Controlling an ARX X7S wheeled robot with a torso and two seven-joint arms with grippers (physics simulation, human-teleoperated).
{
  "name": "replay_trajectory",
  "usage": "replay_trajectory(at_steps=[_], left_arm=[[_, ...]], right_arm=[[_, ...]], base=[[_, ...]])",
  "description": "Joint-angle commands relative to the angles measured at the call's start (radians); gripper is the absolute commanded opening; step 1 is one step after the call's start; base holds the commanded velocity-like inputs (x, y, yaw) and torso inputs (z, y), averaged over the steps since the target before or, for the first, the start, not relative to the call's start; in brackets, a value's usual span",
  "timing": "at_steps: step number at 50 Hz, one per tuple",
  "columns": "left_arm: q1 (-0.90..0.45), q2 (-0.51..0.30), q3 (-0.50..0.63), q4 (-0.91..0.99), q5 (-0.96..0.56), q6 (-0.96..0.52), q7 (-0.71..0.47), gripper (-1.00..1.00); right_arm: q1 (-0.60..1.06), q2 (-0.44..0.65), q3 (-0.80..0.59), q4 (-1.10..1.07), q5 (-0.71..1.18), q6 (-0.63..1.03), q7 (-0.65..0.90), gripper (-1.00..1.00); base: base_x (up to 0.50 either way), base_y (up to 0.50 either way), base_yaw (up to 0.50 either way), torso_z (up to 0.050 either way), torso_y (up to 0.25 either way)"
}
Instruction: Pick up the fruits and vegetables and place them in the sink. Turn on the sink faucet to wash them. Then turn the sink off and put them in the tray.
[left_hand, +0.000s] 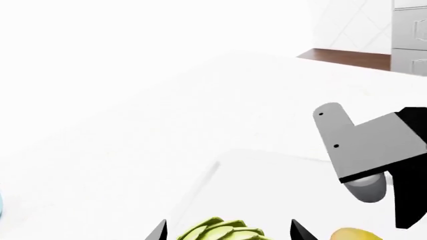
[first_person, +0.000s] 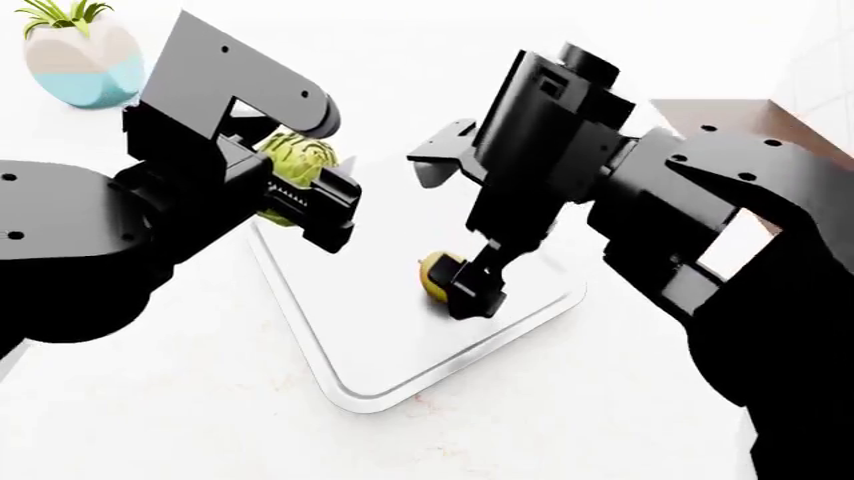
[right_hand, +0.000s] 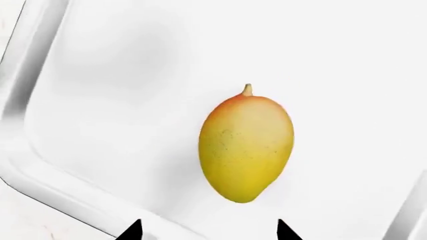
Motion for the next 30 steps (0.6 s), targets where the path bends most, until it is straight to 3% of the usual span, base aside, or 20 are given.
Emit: replay_trajectory(at_steps=[1, 7, 13, 21, 30], left_arm=[[-0.005, 0.057, 0.035, -0.091, 0.082, 0.042, 0.051, -1.00], [-0.031, 0.154, 0.125, -0.274, 0.225, 0.092, 0.150, -1.00], [-0.069, 0.256, 0.200, -0.524, 0.357, 0.179, 0.270, -1.00], [-0.093, 0.384, 0.278, -0.813, 0.484, 0.302, 0.396, -1.00], [-0.096, 0.498, 0.344, -1.079, 0.561, 0.369, 0.486, -1.00]], right_arm=[[0.032, 0.130, 0.167, -0.330, 0.080, 0.198, 0.174, 1.00], [0.121, 0.263, 0.186, -0.443, 0.675, 0.197, 0.700, 1.00], [0.134, 0.378, 0.208, -0.539, 1.022, 0.188, 1.034, 1.00], [0.155, 0.440, 0.210, -0.597, 1.185, 0.161, 1.187, 1.00], [0.170, 0.466, 0.201, -0.620, 1.238, 0.133, 1.233, 1.00]], base=[[0.00, 0.00, 0.00, 0.000, 0.000], [0.00, 0.00, 0.00, 0.000, 0.000], [0.00, 0.00, 0.00, 0.000, 0.000], [0.00, 0.00, 0.00, 0.000, 0.001], [0.00, 0.00, 0.00, 0.000, 0.000]])
